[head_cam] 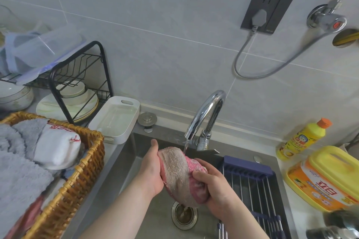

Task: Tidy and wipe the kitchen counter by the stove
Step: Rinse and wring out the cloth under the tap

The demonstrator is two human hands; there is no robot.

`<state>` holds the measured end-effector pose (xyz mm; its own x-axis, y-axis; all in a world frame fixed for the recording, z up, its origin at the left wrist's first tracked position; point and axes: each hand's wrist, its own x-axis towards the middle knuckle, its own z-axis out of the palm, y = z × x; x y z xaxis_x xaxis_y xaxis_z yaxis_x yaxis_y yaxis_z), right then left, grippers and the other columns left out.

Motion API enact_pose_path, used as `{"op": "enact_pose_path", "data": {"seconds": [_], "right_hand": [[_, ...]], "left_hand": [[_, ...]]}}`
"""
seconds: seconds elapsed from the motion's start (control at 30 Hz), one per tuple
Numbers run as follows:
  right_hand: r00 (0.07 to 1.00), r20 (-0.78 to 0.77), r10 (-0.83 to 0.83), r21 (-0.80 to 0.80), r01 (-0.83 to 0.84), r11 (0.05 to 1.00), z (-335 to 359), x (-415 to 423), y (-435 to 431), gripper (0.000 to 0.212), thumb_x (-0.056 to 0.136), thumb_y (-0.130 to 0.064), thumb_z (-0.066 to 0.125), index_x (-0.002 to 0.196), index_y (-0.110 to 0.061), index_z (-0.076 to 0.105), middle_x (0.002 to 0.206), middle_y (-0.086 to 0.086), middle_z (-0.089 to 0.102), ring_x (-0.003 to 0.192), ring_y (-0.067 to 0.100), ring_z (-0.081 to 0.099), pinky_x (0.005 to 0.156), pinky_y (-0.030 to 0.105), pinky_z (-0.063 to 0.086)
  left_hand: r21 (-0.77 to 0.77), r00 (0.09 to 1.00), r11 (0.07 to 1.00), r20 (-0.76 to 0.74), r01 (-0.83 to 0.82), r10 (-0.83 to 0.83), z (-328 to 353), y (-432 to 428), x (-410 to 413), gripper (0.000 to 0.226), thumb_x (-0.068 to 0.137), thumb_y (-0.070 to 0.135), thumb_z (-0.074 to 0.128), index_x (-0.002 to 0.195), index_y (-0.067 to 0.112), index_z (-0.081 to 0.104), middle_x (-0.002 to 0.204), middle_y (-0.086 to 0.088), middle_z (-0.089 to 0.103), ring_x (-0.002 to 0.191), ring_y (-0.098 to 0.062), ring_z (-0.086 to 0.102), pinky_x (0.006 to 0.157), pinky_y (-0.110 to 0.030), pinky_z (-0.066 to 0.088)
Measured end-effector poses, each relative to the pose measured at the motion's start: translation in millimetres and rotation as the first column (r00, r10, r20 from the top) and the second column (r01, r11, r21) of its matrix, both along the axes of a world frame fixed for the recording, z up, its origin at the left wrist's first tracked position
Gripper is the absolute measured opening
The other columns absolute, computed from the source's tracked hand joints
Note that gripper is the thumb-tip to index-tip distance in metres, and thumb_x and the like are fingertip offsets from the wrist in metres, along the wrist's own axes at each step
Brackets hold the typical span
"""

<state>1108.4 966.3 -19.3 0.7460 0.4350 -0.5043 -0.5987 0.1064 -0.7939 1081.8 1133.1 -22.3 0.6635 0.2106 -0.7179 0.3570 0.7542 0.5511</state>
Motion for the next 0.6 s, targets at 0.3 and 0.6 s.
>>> {"op": "enact_pose_path", "data": {"seconds": [0.3, 0.6], "right_hand": [[0.944, -0.328, -0.015, 0.22, 0.092, 0.971, 12.3, 7.8, 16.4, 0.053, 0.099, -0.038, 0.045, 0.122, 0.009, 0.057, 0.122, 0.029, 0.064, 0.111, 0.041, 0.064, 0.096, 0.052, 0.048], [0.962, -0.274, 0.008, 0.131, 0.029, 0.991, -1.6, 13.9, 41.9, 0.021, 0.101, -0.007, 0.042, 0.105, -0.002, 0.062, 0.102, 0.02, 0.07, 0.094, 0.033, 0.068, 0.099, 0.051, 0.049]], "left_hand": [[-0.002, 0.966, 0.987, 0.207, -0.158, 0.155, -5.8, 25.9, -12.2, 0.02, 0.096, 0.004, 0.05, 0.11, 0.001, 0.064, 0.102, -0.021, 0.072, 0.095, -0.033, 0.069, 0.074, -0.043, 0.053], [-0.115, 0.918, 0.932, 0.17, -0.343, 0.359, -0.9, 34.9, -18.0, 0.021, 0.1, 0.007, 0.044, 0.11, 0.001, 0.061, 0.108, -0.022, 0.067, 0.1, -0.033, 0.064, 0.077, -0.047, 0.05]]}}
